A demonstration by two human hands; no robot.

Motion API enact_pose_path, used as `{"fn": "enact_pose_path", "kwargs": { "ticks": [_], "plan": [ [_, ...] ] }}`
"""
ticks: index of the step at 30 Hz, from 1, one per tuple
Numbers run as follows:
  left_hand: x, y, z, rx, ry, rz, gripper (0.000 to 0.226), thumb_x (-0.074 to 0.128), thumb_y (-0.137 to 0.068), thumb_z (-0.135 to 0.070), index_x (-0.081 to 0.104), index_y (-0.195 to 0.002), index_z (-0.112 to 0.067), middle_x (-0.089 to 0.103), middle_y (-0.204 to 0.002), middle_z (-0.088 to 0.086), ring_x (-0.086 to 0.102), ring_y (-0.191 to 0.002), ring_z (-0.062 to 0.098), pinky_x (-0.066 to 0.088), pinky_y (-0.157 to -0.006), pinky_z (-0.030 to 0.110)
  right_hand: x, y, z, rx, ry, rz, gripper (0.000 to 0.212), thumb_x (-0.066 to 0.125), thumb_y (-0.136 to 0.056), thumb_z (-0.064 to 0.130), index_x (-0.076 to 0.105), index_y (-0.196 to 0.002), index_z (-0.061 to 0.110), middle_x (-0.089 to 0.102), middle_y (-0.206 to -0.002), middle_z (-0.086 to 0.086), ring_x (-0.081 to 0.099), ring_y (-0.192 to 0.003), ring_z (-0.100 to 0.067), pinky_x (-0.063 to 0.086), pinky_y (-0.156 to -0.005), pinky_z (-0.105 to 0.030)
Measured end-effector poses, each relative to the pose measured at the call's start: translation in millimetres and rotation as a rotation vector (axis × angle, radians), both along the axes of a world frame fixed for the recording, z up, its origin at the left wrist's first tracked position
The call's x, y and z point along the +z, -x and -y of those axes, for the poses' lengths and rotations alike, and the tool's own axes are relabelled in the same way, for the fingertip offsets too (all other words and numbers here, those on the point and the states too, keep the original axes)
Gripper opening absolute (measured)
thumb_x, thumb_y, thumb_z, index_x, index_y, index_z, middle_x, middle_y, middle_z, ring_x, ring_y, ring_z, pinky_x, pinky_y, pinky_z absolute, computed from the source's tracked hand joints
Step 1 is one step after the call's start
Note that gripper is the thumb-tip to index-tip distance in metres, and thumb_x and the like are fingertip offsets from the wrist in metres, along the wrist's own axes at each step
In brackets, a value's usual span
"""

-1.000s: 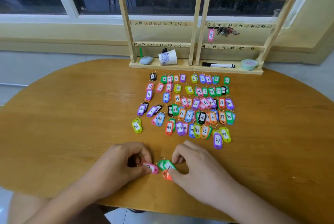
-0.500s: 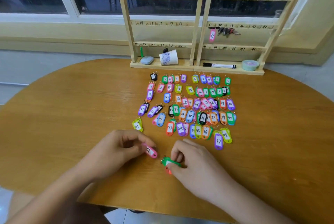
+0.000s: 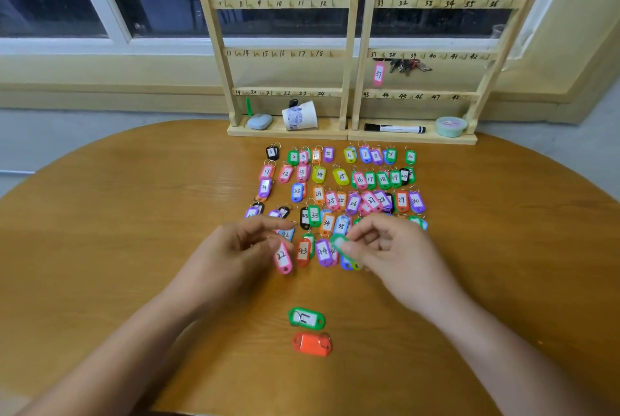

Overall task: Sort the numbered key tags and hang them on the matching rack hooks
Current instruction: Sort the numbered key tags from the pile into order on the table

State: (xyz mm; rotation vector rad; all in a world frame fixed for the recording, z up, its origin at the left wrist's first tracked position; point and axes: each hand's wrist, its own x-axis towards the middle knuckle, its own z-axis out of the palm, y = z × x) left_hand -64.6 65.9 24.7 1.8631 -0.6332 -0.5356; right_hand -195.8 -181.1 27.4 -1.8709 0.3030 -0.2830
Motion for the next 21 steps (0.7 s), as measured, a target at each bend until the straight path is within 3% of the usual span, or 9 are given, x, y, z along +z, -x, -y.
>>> {"fn": "enact_pose_path", "kwargs": {
  "ticks": [5,8,10,12,16,18,21],
  "plan": [
    [13,-29,21,0.134,0.032,0.071,0.024,0.072,-0.102,-0.017,0.077,-0.121,-0.032,0.081,-0.093,0.004,0.07,-0.078,0.025,0.052,-0.077,0.03,8,-24,53,-0.148,0.04,0.053,0.009,0.083,-0.092,0.011,0.075,-0.094,0.015,0.077,-0.083,-0.004,0.077,-0.071,-0.018,0.058,-0.065,-0.033],
    [15,-58,28,0.256,0.027,0.133,0.014,0.081,-0.095,-0.024,0.078,-0.109,-0.028,0.081,-0.085,0.003,0.071,-0.078,0.017,0.053,-0.078,0.035,0,-42,91,-0.237,0.133,0.104,0.01,0.083,-0.092,0.017,0.077,-0.097,0.022,0.078,-0.087,0.002,0.075,-0.083,-0.016,0.059,-0.075,-0.031],
    [14,-76,32,0.315,0.026,0.147,0.01,0.084,-0.093,-0.028,0.079,-0.099,-0.023,0.08,-0.084,0.004,0.071,-0.078,0.019,0.057,-0.081,0.043,-9,-52,113,-0.312,0.143,0.14,0.009,0.083,-0.092,0.018,0.078,-0.099,0.021,0.077,-0.088,0.004,0.073,-0.085,-0.015,0.058,-0.077,-0.03],
    [12,-87,36,0.319,0.003,0.167,0.014,0.083,-0.092,-0.032,0.08,-0.095,-0.019,0.079,-0.085,0.007,0.07,-0.078,0.021,0.058,-0.08,0.041,-19,-59,131,-0.393,0.14,0.176,0.01,0.083,-0.092,0.019,0.078,-0.1,0.019,0.077,-0.09,0.003,0.072,-0.085,-0.013,0.056,-0.077,-0.028],
    [8,-103,46,0.289,-0.073,0.216,0.015,0.082,-0.093,-0.038,0.081,-0.093,-0.023,0.08,-0.088,0.003,0.074,-0.088,0.032,0.061,-0.079,0.047,-40,-67,156,-0.534,0.135,0.186,0.011,0.084,-0.092,0.022,0.079,-0.101,0.022,0.078,-0.092,0.006,0.073,-0.089,-0.013,0.062,-0.085,-0.039],
    [8,-112,51,0.289,-0.09,0.249,0.013,0.082,-0.093,-0.038,0.081,-0.093,-0.025,0.08,-0.087,0.0,0.074,-0.089,0.03,0.06,-0.076,0.042,-46,-69,161,-0.563,0.111,0.188,0.01,0.085,-0.091,0.023,0.079,-0.099,0.024,0.079,-0.092,0.007,0.073,-0.09,-0.012,0.063,-0.088,-0.042],
    [7,-117,59,0.312,-0.075,0.264,0.017,0.085,-0.088,-0.039,0.078,-0.093,-0.024,0.077,-0.079,-0.001,0.07,-0.07,0.013,0.054,-0.063,0.03,-48,-70,162,-0.556,0.11,0.191,0.011,0.085,-0.091,0.023,0.079,-0.1,0.023,0.078,-0.092,0.007,0.073,-0.089,-0.011,0.063,-0.085,-0.039]
  ]
}}
